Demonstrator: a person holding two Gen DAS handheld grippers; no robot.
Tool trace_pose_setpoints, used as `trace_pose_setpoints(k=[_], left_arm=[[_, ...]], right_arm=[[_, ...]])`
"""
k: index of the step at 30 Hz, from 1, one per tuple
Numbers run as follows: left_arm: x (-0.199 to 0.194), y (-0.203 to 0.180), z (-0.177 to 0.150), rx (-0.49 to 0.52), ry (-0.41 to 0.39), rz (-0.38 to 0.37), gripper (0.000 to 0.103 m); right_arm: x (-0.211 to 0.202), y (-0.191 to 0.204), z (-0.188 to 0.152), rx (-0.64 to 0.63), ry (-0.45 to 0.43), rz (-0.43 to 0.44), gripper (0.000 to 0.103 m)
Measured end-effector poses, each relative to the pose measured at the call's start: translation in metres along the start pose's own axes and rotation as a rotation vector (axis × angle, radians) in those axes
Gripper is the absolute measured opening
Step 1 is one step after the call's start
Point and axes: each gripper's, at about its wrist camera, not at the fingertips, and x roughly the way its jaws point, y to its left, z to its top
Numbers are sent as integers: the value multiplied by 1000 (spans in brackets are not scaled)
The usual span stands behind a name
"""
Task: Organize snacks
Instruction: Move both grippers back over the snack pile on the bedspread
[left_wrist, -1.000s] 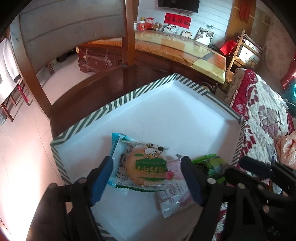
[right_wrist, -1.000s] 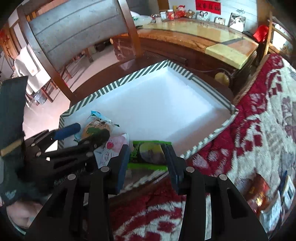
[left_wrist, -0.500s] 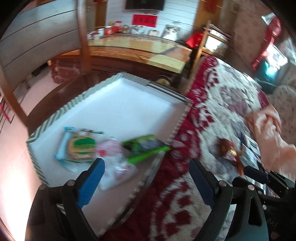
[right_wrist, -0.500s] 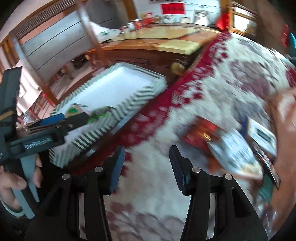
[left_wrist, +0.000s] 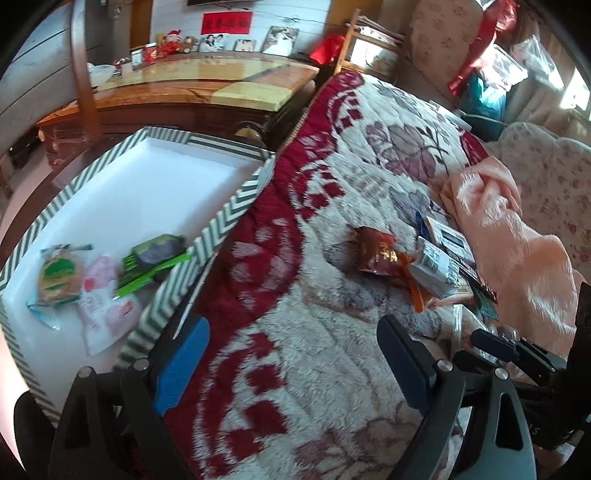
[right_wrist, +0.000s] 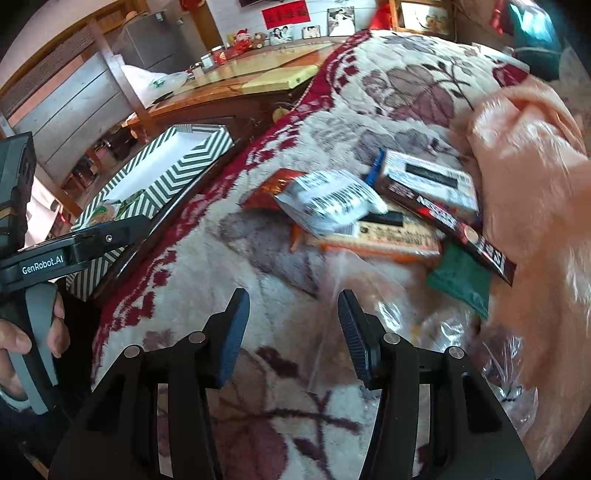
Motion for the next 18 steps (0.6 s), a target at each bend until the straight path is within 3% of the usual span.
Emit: trace_pose_setpoints(k=[18], left_arm=[[46,-45,20,75,69,-21,93]], right_arm=[[1,-17,-7,31,-62,111,50]])
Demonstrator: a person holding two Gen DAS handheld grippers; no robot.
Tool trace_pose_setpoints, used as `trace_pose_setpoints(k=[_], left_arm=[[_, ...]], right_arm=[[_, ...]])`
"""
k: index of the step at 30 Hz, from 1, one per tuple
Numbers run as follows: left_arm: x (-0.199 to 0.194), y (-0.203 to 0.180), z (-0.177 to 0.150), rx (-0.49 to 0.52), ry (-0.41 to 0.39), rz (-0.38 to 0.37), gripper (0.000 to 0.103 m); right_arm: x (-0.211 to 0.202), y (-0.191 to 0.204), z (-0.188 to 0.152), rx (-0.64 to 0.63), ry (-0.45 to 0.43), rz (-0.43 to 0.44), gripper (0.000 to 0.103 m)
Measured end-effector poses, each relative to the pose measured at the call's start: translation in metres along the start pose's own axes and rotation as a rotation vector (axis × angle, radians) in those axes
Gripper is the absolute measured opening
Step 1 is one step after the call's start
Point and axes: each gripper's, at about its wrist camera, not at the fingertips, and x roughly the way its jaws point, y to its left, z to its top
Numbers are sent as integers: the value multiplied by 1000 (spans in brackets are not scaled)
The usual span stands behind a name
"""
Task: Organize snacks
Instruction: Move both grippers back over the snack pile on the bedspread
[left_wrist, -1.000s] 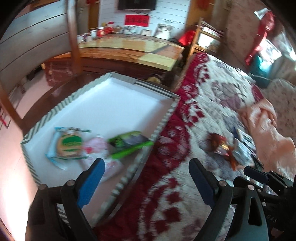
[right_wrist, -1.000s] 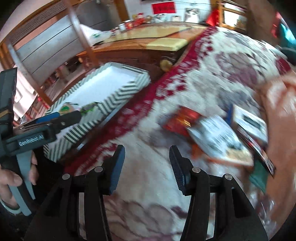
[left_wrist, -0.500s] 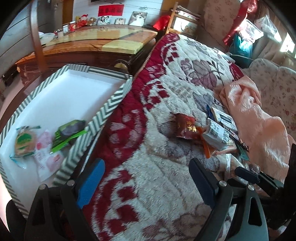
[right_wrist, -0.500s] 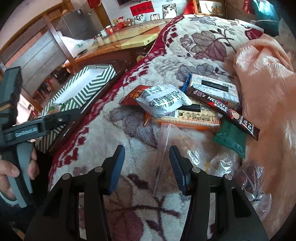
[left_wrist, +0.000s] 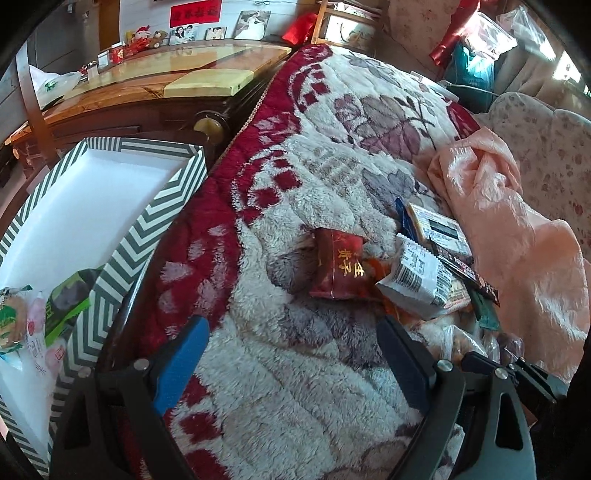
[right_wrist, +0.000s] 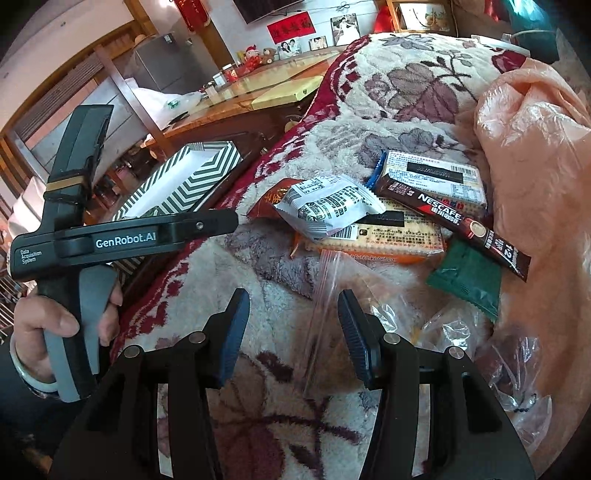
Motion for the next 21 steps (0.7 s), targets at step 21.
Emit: trace_pose_setpoints(k=[21], left_arm=[[32,-4,37,31,46,32,93]], right_arm=[[3,-1,0,-1,4,21,50]])
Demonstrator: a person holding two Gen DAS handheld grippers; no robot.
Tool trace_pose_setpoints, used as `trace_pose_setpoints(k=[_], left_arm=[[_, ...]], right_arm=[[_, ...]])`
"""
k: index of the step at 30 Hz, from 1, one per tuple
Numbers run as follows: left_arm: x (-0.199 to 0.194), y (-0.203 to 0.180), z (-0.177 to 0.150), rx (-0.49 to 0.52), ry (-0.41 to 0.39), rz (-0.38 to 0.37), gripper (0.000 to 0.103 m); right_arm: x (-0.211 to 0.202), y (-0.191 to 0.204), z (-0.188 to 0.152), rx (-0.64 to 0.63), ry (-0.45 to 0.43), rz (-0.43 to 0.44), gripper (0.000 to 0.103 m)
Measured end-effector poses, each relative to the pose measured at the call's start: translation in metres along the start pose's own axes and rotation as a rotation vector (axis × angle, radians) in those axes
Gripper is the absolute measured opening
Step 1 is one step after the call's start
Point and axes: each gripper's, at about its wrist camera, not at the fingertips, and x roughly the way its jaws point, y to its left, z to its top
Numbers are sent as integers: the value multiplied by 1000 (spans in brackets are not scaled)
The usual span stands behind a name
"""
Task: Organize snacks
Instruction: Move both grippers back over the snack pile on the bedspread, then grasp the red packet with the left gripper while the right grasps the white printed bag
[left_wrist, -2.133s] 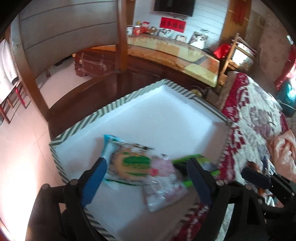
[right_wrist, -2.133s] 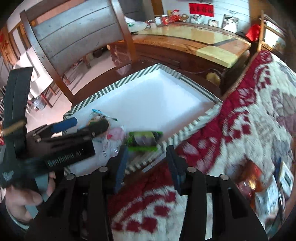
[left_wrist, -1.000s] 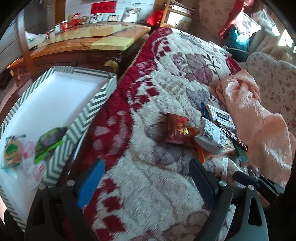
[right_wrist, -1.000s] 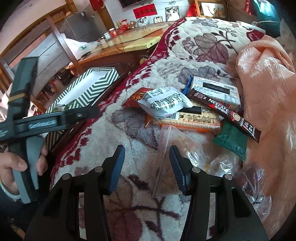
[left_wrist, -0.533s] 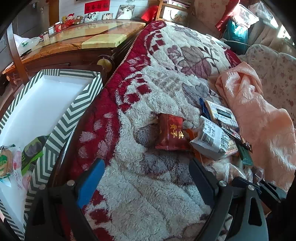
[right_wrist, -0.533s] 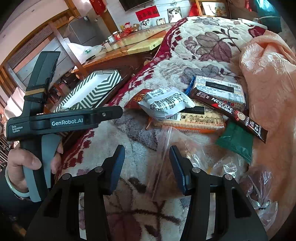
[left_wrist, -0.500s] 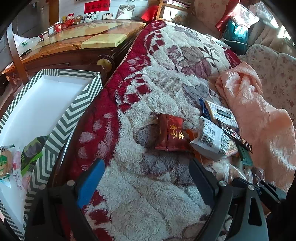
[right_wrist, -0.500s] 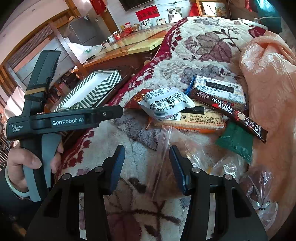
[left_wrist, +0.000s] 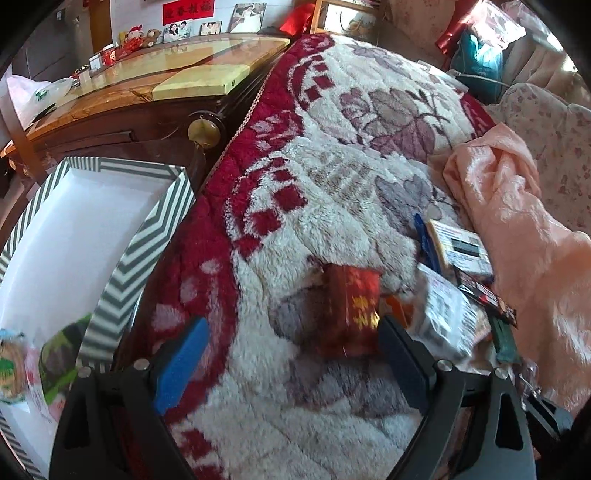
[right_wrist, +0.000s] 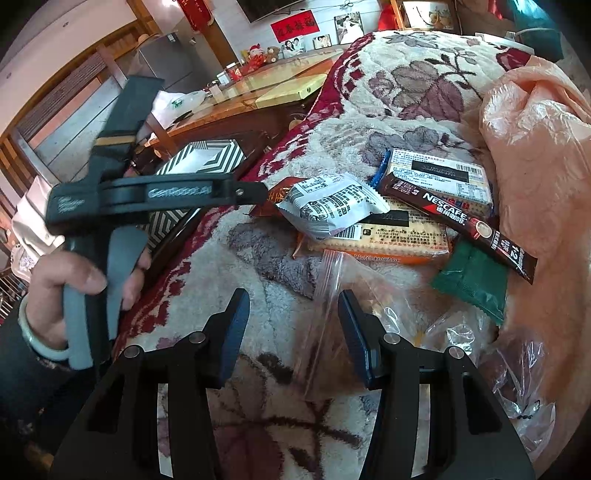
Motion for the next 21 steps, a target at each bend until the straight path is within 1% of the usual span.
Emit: trace_pose_setpoints(k=[3,6,10,11,12,13,14,15,16,19,21], left_arm=[[9,-4,6,15,36,-17,94],[14,-15,10,54,49,-31,93],[25,-27,15,88,79,-26,93],[27,-28,16,89,81,-24,88],[28,-29,16,91,85,-21,75],[30,-29,15,95,93,-18,67],[32,-29,14,99,103,-25,57],[33,-28,12,102,103,-20,51],[33,-27,11,107,92,-8,51],[29,-22,7,95,72,-23,50],[26,-16,5,81,67,-21,50]], right_arm=[[0,0,0,1,2,4,50],[1,-1,0,0,4,7,50],[0,-2,0,6,2,11,50],[0,-2,1,8,-1,10,50],[-1,-3,1,11,-5,8,50],[-3,-4,1,17,-13,3,50],[-5,-5,2,24,-22,-4,50],[-7,-6,4,34,-33,-15,50],[-9,-7,8,45,-47,-25,50],[-12,-12,18,73,-64,-37,50],[-9,-12,26,74,-55,-48,50]])
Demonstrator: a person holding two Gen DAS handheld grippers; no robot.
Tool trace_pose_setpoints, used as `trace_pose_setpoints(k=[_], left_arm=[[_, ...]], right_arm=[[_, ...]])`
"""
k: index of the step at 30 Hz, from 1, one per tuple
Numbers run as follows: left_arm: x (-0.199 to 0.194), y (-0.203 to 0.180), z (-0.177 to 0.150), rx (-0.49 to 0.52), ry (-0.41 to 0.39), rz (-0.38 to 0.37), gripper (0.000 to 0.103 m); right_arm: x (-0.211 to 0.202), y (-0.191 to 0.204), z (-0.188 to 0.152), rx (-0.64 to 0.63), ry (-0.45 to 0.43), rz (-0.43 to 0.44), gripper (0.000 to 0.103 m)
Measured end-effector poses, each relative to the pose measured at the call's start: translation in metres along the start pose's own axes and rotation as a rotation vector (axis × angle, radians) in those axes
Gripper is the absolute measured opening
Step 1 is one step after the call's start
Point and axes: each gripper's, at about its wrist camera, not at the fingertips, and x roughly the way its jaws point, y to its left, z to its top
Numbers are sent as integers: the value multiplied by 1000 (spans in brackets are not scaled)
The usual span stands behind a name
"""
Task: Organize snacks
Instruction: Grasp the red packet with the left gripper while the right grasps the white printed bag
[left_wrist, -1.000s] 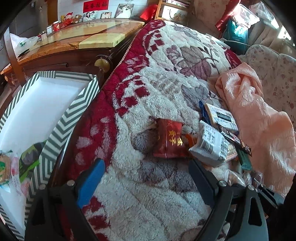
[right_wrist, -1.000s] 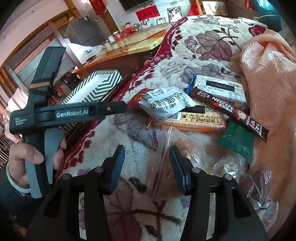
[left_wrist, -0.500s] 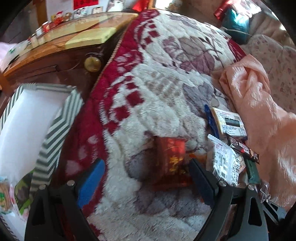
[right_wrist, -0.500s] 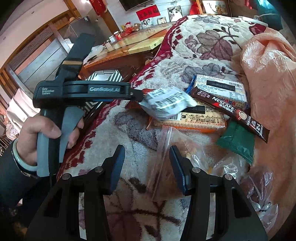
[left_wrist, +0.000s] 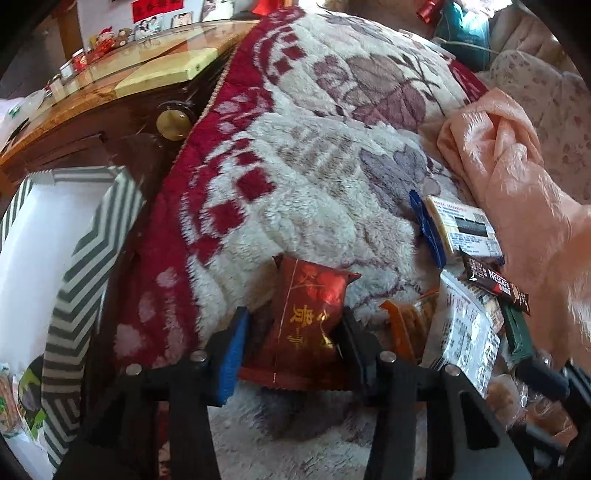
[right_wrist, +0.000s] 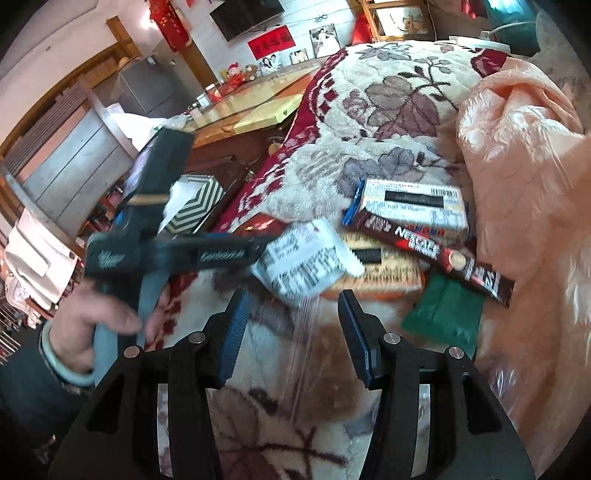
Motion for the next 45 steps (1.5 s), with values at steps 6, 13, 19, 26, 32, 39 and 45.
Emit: trace_pose_setpoints(k=[6,13,19,26,32,39,45], left_arm=[[-7,18,-8,-32,-11,15,50],[-9,19,-13,-23,-31,33,50],[-11,22,-15,-39,-43,27,50],[-15,29,-23,-37,-74,80,50],[-16,33,-25,-44,-83,97,50],[-17,36,-26,-48,-84,96,50],[-20,41,-26,-57,-89,114,50]], right_arm=[[17,13,15,-107,72,-58,55],[34,3,18,43,133,-19,55],[66,12,46,3,181,-68,57],[78,36,47,-117,208,-189,59],[77,50,38,-190,220,-259,59],[63,53,33,-217,200,-290,59],[72,67,30,-293,226,-331,59]])
